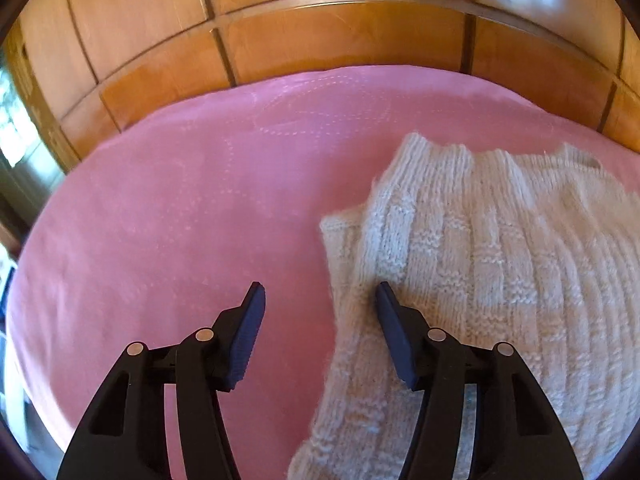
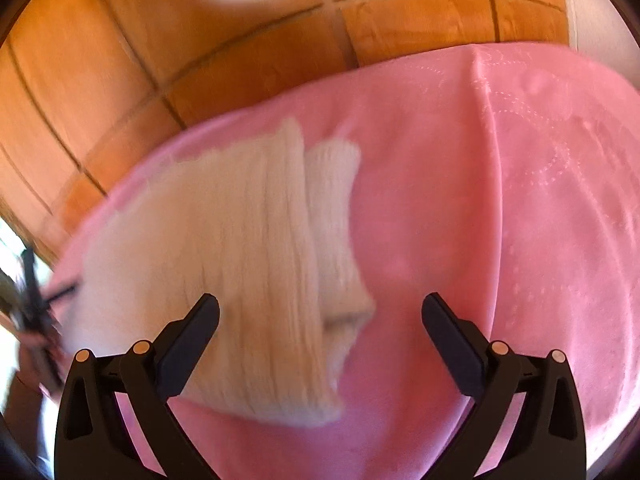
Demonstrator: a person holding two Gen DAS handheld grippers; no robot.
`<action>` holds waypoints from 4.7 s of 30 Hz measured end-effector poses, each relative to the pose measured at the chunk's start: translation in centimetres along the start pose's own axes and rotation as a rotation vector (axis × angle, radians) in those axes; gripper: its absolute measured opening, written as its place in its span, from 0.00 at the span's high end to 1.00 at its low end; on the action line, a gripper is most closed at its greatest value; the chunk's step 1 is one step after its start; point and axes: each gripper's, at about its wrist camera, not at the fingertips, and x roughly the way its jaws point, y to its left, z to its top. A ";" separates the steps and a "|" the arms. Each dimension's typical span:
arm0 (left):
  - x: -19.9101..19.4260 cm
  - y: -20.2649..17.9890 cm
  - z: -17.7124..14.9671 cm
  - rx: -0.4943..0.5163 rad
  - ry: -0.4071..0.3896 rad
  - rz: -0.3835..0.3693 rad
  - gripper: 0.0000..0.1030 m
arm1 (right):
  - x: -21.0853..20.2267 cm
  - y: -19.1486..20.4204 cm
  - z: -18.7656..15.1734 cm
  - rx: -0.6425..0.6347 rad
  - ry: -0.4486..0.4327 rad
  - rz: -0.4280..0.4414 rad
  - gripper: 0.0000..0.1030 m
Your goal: Fold small clothes
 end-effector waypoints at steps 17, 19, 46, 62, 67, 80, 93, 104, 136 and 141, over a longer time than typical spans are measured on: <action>-7.1 -7.1 -7.4 0.132 -0.048 -0.446 0.45 | 3.0 1.2 2.4 0.018 0.177 0.145 0.75; -6.8 -7.5 -7.7 0.145 -0.055 -0.424 0.45 | 2.3 2.2 2.7 0.040 0.181 0.196 0.77; -6.7 9.0 -6.8 -0.432 -0.006 -0.820 0.45 | 8.2 29.4 -1.1 -0.261 0.291 0.602 0.65; -1.6 -1.0 -0.4 -0.445 0.257 -1.062 0.18 | 1.2 16.2 -3.8 -0.219 0.109 0.342 0.19; -2.0 -3.5 1.0 -0.341 0.247 -0.986 0.75 | 1.6 16.6 -4.3 -0.274 0.115 0.319 0.19; -7.4 3.6 2.4 -0.124 -0.016 -0.712 0.84 | 3.7 26.2 -7.4 -0.435 0.180 0.493 0.15; -5.7 6.7 0.0 -0.192 -0.084 -0.422 0.46 | 5.0 28.1 -7.0 -0.491 0.262 0.489 0.15; -5.2 1.4 -0.9 -0.127 -0.091 -0.433 0.51 | 9.0 29.9 0.1 -0.352 0.067 0.329 0.26; -4.0 3.1 -4.0 -0.139 -0.065 -0.397 0.25 | 13.2 22.9 0.0 -0.189 0.219 0.378 0.02; -1.2 4.8 -4.0 -0.262 0.033 -0.553 0.19 | 15.5 21.2 -0.6 -0.067 0.320 0.521 0.02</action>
